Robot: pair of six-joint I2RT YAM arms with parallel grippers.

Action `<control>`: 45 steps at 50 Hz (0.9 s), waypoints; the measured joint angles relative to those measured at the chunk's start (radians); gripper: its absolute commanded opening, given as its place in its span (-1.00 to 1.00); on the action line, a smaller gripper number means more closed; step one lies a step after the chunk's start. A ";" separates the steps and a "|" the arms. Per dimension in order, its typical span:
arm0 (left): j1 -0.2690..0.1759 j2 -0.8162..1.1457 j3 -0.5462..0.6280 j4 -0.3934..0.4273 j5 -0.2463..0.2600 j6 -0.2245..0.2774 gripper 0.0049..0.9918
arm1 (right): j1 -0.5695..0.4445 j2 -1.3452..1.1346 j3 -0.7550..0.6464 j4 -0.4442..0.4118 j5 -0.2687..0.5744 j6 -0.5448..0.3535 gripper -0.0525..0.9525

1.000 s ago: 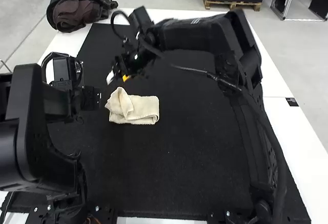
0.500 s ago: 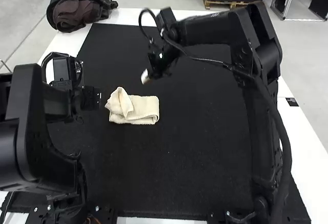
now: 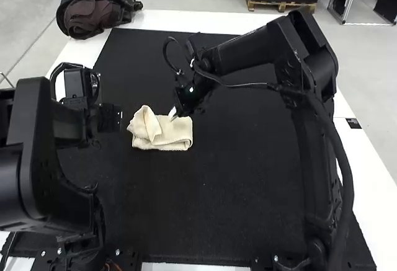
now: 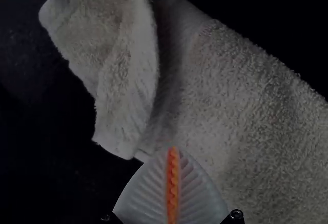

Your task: Fold the towel.

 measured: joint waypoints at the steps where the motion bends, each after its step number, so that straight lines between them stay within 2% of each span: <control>1: 0.000 0.000 0.000 0.000 0.000 0.000 0.95 | 0.003 0.001 0.000 0.004 0.000 0.001 -0.94; 45: 0.000 0.000 0.000 0.014 0.000 0.000 0.95 | 0.018 0.087 0.000 0.064 0.001 0.028 -0.94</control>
